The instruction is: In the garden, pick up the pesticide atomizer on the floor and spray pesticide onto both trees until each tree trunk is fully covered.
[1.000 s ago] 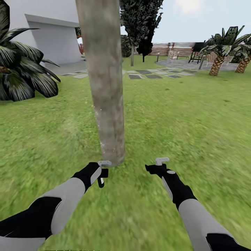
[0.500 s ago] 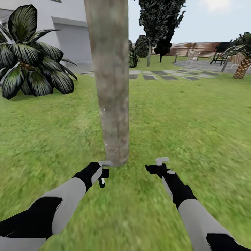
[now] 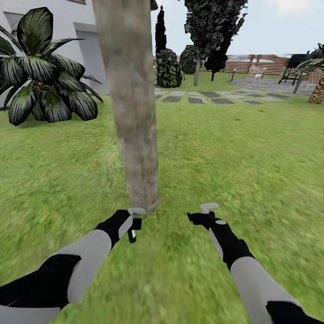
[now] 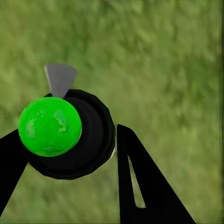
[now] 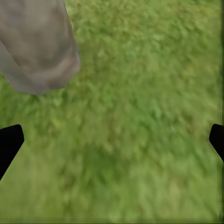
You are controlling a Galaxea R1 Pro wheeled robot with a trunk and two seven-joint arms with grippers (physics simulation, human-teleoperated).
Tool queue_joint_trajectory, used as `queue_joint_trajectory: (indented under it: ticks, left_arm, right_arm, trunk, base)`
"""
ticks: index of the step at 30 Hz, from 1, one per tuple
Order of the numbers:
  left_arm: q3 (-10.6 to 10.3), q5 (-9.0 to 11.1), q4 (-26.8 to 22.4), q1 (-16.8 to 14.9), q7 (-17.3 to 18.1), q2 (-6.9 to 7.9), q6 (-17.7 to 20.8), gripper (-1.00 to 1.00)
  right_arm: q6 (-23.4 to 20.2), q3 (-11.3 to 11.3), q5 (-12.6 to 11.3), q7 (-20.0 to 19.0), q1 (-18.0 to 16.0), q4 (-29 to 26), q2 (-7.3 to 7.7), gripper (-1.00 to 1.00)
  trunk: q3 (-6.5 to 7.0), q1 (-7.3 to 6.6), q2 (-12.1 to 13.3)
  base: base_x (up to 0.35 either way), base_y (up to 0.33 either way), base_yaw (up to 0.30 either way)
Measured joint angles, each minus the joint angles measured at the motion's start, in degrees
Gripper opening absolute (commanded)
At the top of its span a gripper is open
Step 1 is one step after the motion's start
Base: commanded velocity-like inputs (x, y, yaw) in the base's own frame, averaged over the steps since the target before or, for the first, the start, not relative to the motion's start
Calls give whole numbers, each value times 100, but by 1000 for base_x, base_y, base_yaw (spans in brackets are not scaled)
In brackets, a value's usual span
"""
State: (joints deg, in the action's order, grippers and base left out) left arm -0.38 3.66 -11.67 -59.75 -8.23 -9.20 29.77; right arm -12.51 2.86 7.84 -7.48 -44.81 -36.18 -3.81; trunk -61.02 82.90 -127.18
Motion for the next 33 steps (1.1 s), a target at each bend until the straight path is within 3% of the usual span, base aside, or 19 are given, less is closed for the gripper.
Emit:
queue_joint_trajectory:
  ticks: [7,16,19,20,24,26,28,33]
  left_arm:
    - [6,0,-17,105,8,50,-3,-100]
    - [12,135,-72,106,-60,43,-22,-100]
    - [-12,131,-486,101,-42,64,88,-100]
    - [-18,129,-641,81,-39,72,231,-100]
    - [-18,96,-1440,0,-36,134,1520,-100]
    - [-19,74,-1922,-159,-39,213,2317,-100]
    - [-19,27,-2130,-435,-51,327,2762,-100]
    - [-11,107,-2046,-1087,-42,336,2838,-100]
  right_arm:
    - [5,21,-5,-2,0,-36,35,100]
    - [3,32,-8,1,0,-69,36,100]
    - [-1,32,-8,1,0,-70,36,100]
    - [-1,32,-8,5,0,-70,36,100]
    - [-1,32,-8,9,-1,-70,44,100]
    - [-1,32,-8,5,0,-70,45,100]
    - [-1,32,-8,2,-1,-70,45,100]
    - [-1,32,-8,1,0,-70,45,100]
  trunk:
    - [0,0,0]
    - [-10,2,0]
    - [-10,0,0]
    - [-10,0,0]
    - [-10,-1,0]
    - [-9,-1,-1]
    - [-10,0,0]
    - [-9,-1,-1]
  base:
    - [-4,-12,17]
    - [-246,0,170]
    - [-20,0,7]
    - [-4,0,1]
    - [0,0,0]
    - [0,0,0]
    - [0,0,0]
    - [0,0,0]
